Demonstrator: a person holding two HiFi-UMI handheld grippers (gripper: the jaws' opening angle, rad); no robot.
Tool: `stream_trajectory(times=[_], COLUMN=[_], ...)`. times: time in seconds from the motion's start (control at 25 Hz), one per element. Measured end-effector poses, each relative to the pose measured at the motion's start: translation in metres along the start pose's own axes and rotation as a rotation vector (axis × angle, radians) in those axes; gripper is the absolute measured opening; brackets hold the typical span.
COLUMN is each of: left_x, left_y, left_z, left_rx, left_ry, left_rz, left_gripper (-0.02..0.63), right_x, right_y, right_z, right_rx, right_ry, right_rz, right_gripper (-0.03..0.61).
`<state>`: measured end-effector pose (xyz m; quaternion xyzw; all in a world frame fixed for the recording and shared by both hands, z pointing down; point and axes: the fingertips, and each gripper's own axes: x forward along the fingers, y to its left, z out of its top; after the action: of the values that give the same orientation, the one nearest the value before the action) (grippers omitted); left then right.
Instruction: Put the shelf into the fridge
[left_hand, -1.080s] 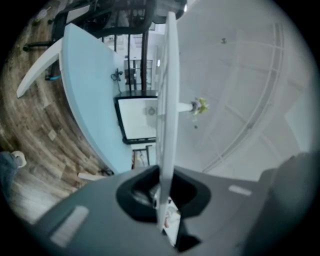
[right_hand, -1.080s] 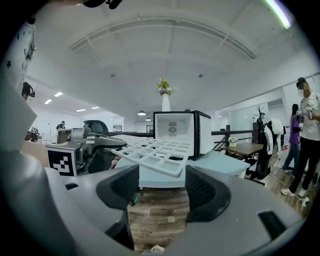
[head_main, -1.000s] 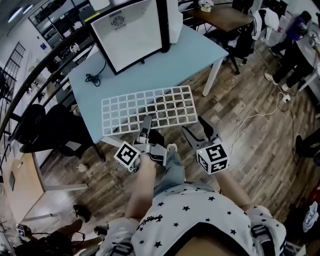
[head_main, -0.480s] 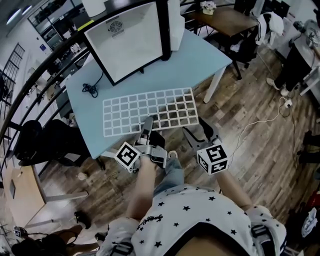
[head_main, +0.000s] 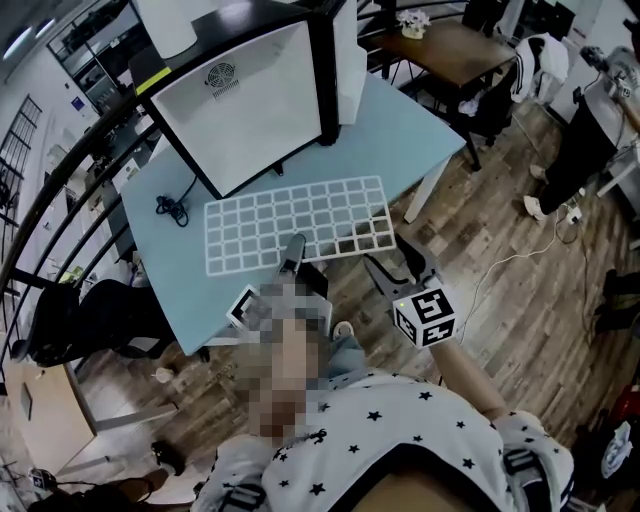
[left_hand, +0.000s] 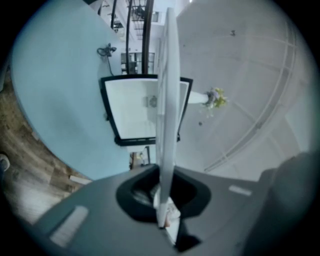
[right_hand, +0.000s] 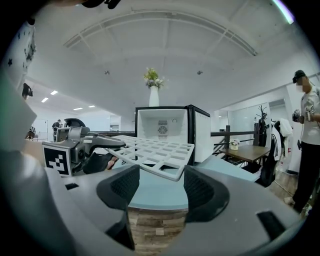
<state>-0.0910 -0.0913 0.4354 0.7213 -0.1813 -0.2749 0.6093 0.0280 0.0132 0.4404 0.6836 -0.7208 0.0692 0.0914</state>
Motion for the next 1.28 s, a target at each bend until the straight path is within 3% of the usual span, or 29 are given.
stream_trajectory(times=[0.8, 1.28], left_x=[0.132, 0.153], left_y=[0.022, 0.039], left_z=[0.062, 0.088], left_rx=[0.001, 0.004], left_ry=[0.038, 0.020], left_rz=[0.012, 0.029], left_gripper=[0.031, 0.031], right_x=[0.119, 0.158], right_y=[-0.071, -0.077], right_z=[0.035, 0.034], right_rx=[0.014, 0.026], right_ry=[-0.002, -0.007], right_rz=[-0.025, -0.002], right_gripper=[0.247, 0.247])
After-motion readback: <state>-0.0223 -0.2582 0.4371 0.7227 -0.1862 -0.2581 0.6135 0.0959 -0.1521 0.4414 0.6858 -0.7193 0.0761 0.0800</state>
